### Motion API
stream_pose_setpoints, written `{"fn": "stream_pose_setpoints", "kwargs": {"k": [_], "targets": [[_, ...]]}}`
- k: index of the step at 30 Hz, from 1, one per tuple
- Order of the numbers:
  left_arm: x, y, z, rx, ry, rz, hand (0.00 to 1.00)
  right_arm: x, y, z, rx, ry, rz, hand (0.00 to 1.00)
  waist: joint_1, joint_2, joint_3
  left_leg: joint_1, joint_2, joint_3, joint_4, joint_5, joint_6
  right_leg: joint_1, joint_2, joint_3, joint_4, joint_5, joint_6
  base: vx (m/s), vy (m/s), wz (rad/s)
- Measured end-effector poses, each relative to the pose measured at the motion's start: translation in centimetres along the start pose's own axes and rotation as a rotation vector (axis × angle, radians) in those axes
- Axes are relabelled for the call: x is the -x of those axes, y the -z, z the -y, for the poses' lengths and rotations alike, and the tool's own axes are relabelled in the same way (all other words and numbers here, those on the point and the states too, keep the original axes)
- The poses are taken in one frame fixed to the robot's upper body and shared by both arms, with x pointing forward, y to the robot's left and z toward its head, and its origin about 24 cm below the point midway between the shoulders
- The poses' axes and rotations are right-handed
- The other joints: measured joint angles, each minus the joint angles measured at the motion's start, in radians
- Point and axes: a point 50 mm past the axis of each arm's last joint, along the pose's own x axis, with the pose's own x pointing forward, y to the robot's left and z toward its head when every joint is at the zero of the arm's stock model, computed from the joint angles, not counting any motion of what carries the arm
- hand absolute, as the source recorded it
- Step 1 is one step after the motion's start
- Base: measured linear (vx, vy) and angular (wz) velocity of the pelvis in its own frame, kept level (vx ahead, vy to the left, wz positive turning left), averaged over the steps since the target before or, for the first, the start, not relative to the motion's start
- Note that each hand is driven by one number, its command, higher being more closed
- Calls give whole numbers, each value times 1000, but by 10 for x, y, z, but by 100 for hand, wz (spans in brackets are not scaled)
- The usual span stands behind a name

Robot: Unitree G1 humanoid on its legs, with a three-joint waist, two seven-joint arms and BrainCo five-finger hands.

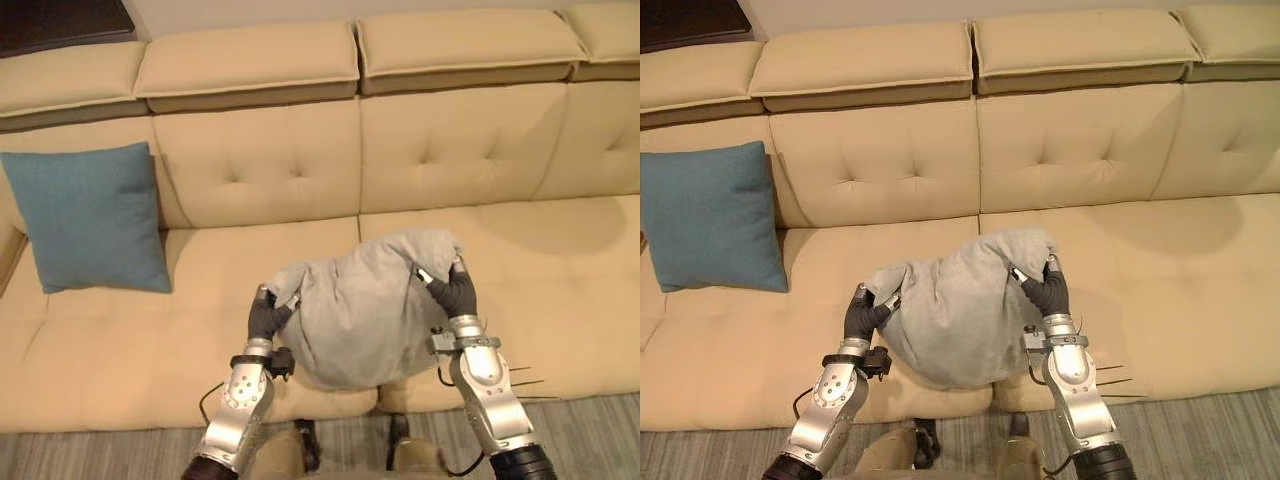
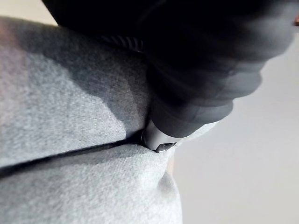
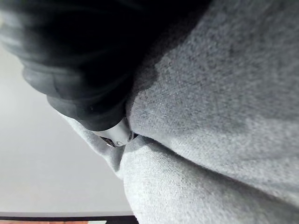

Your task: Pick up cushions and gather them together orderly.

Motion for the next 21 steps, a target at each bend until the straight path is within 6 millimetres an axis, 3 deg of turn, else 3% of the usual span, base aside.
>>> {"fn": "stream_pose_setpoints", "kwargs": {"k": [2, 5, 9, 11, 14, 16, 21], "targets": [[-4, -11, 1, 2, 1, 49, 100, -9, -8, -4, -4, -5, 40, 100, -1, 0, 0, 1, -16, 18, -21, 5, 8, -11, -12, 17, -21, 12, 6, 40, 102, -22], [-20, -32, 3, -36, -7, 147, 100, -29, -26, -9, 18, 4, 132, 100, -2, 0, 0, 3, -10, 26, -41, 14, 9, -10, 1, 47, -59, 49, -20, 25, 44, -18], [-59, -80, 4, -87, -37, 344, 100, -78, -65, -19, 18, 17, 297, 100, -3, -3, 2, -22, -8, 30, -126, 83, 7, -68, 26, 62, -77, 94, -54, -49, 13, -7], [-77, -98, 3, -109, -80, 410, 100, -96, -81, -24, 23, 24, 347, 100, 0, -3, 4, -52, -9, 28, -143, 110, 8, -104, 29, 64, -77, 100, -45, -79, -13, 5], [-105, -135, 2, -152, -147, 524, 100, -123, -103, -27, 69, 51, 405, 100, 1, -4, 54, -86, -4, 11, -148, 138, 9, -132, 36, 62, -74, 101, -44, -110, -11, 14], [-127, -174, 3, -193, -188, 623, 100, -143, -126, -29, 70, 87, 451, 100, 3, -3, 94, -133, 4, -3, -163, 168, 4, -181, 47, 56, -66, 109, -32, -134, -19, 13], [-156, -234, 9, -233, -245, 734, 100, -171, -161, -20, 77, 192, 493, 100, 22, 0, 187, -166, 14, -13, -229, 238, -2, -254, 66, 49, -34, 121, -19, -126, -37, 2]]}}
